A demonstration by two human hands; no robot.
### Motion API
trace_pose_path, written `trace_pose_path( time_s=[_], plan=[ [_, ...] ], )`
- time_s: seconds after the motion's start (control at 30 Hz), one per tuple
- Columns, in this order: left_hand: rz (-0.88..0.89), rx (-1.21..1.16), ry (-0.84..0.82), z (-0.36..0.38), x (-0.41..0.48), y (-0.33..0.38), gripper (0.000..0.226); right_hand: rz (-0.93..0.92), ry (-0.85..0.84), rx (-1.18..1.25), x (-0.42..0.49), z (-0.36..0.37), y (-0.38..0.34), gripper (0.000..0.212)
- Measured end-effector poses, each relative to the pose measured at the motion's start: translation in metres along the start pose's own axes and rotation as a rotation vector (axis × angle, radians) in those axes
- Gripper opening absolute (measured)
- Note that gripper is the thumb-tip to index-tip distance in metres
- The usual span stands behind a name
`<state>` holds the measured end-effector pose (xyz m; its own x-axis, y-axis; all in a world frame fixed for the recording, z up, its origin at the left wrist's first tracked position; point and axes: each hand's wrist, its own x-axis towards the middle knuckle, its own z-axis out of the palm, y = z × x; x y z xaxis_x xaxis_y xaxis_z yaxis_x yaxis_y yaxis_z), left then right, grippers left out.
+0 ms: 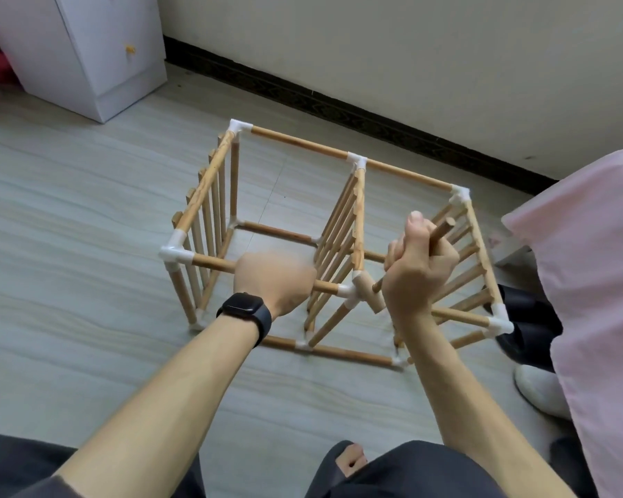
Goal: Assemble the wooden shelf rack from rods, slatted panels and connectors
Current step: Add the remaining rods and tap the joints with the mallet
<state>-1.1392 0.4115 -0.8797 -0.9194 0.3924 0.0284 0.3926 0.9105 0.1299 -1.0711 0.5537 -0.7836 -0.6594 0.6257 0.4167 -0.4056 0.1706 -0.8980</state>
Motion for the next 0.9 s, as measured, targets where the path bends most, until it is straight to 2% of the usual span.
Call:
trace_pose_path(
  time_s=[0.1, 0.2, 0.27, 0.4, 0.53, 0.6, 0.67, 0.7, 0.77, 0.83, 0.9],
  plan=[
    [-0.001, -0.009, -0.009, -0.002, -0.001, 0.001, 0.06, 0.062, -0.088, -0.054, -0.006, 0.003, 0.003, 0.042],
    [-0.005, -0.017, -0.002, -0.002, -0.001, 0.002, 0.06, -0.084, -0.081, 0.115, 0.018, 0.002, -0.014, 0.045],
    [-0.006, -0.011, -0.002, -0.001, 0.0, 0.001, 0.06, -0.12, -0.053, 0.142, 0.017, 0.003, -0.01, 0.042],
    [-0.014, -0.015, 0.009, -0.001, -0.003, 0.002, 0.059, 0.052, -0.057, -0.01, -0.002, -0.002, 0.015, 0.043],
    [-0.014, 0.008, 0.003, 0.001, -0.003, 0.003, 0.06, 0.108, -0.072, -0.03, 0.003, -0.015, 0.012, 0.048],
    [-0.016, 0.013, -0.004, 0.001, -0.003, 0.003, 0.061, 0.138, -0.105, -0.181, 0.001, -0.031, 0.009, 0.044],
    [-0.014, 0.015, -0.012, 0.003, -0.004, 0.003, 0.06, 0.185, -0.203, -0.484, -0.006, -0.053, 0.006, 0.051],
    [-0.011, 0.014, -0.02, 0.003, -0.004, 0.003, 0.06, 0.242, -0.253, -0.561, -0.011, -0.066, 0.002, 0.054],
    [-0.012, 0.006, -0.034, 0.004, -0.004, 0.003, 0.06, 0.429, -0.316, -0.417, -0.023, -0.091, -0.008, 0.049],
    [-0.012, 0.01, -0.043, 0.004, -0.003, 0.002, 0.06, 0.619, -0.352, -0.077, -0.036, -0.111, -0.018, 0.038],
    [-0.007, 0.025, -0.05, 0.004, -0.003, 0.003, 0.059, 0.791, -0.411, 0.2, -0.048, -0.127, -0.027, 0.037]
  ],
)
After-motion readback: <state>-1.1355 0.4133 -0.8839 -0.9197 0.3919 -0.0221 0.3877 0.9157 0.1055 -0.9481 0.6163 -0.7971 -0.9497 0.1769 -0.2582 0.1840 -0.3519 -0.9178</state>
